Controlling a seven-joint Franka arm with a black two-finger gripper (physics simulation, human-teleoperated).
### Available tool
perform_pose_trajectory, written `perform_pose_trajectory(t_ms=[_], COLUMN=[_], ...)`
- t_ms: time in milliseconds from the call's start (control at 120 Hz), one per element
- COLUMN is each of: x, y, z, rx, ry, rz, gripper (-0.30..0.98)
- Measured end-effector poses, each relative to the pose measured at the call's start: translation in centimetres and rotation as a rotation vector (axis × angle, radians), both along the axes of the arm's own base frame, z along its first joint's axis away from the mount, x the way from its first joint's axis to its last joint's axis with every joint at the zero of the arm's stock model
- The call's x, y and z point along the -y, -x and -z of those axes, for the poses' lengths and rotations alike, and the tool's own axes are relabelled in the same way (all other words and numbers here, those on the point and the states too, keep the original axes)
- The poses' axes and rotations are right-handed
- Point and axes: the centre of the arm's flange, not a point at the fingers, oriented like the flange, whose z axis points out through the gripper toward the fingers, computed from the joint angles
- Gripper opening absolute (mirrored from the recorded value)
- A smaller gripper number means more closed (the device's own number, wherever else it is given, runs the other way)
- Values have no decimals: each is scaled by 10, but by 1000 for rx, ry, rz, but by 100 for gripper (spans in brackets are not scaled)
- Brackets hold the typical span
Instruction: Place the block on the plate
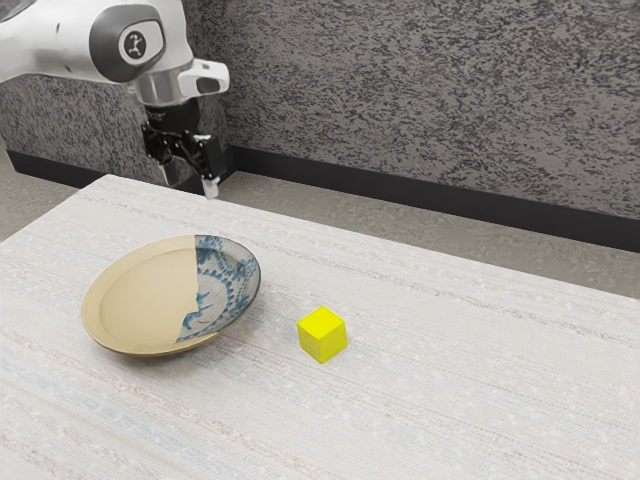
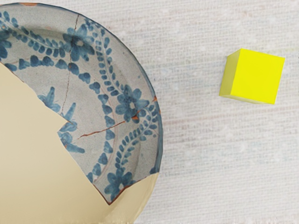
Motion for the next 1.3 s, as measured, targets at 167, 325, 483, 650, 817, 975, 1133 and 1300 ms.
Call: perform_pose_trajectory(t_ms=[167,325,483,650,817,975,1133,1300], x=[-1,33,103,149,167,164,162,159], y=[0,-9,-24,-31,-33,-46,-53,-57], z=[21,80,129,169,214,245,264,278], rx=[-23,-64,-63,-61,-45,4,28,38], ry=[4,9,7,22,13,-11,-22,-25], rz=[13,79,196,238,239,224,212,195], gripper=[69,69,69,69,69,69,69,69])
